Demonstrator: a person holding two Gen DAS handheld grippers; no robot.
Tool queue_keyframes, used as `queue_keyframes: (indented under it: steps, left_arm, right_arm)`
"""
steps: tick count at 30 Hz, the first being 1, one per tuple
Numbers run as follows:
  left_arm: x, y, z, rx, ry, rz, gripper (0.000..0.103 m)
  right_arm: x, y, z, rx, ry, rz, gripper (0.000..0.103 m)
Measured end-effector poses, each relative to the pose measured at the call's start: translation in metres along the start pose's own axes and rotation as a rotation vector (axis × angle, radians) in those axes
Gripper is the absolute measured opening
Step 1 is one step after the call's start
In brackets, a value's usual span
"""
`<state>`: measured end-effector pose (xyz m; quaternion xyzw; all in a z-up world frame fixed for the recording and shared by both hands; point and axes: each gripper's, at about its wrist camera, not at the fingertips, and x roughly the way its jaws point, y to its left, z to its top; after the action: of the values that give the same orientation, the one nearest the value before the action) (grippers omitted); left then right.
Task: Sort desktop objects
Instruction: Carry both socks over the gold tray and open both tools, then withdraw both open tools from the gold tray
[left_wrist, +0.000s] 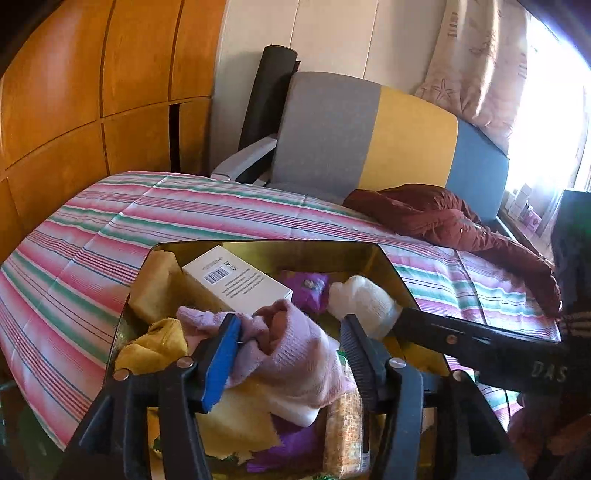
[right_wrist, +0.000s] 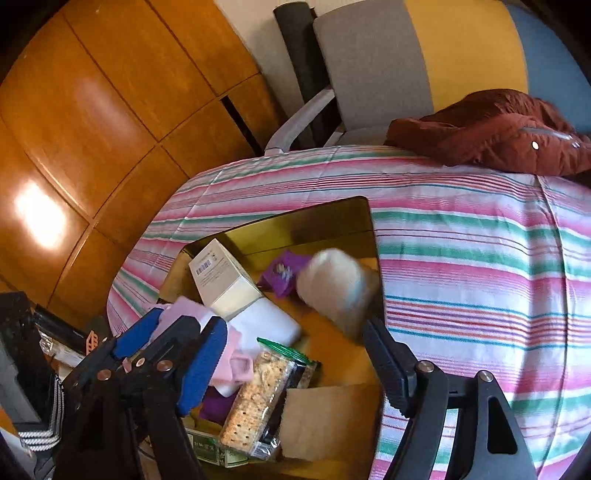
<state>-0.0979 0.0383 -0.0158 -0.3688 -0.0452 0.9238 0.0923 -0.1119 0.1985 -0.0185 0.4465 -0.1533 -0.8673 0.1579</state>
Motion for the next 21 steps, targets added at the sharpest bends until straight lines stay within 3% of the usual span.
queue_keyframes:
  steps: [6, 21]
  left_arm:
    - [-0.012, -0.003, -0.003, 0.003, -0.001, 0.045, 0.075]
    - [-0.071, -0.003, -0.007, -0.017, -0.06, 0.162, 0.079]
  right_arm:
    - [-0.019, -0.008, -0.011, 0.02, -0.039, -0.014, 0.086]
    - [-0.053, 0.0, -0.058, -0.047, -0.087, -0.139, 0.095]
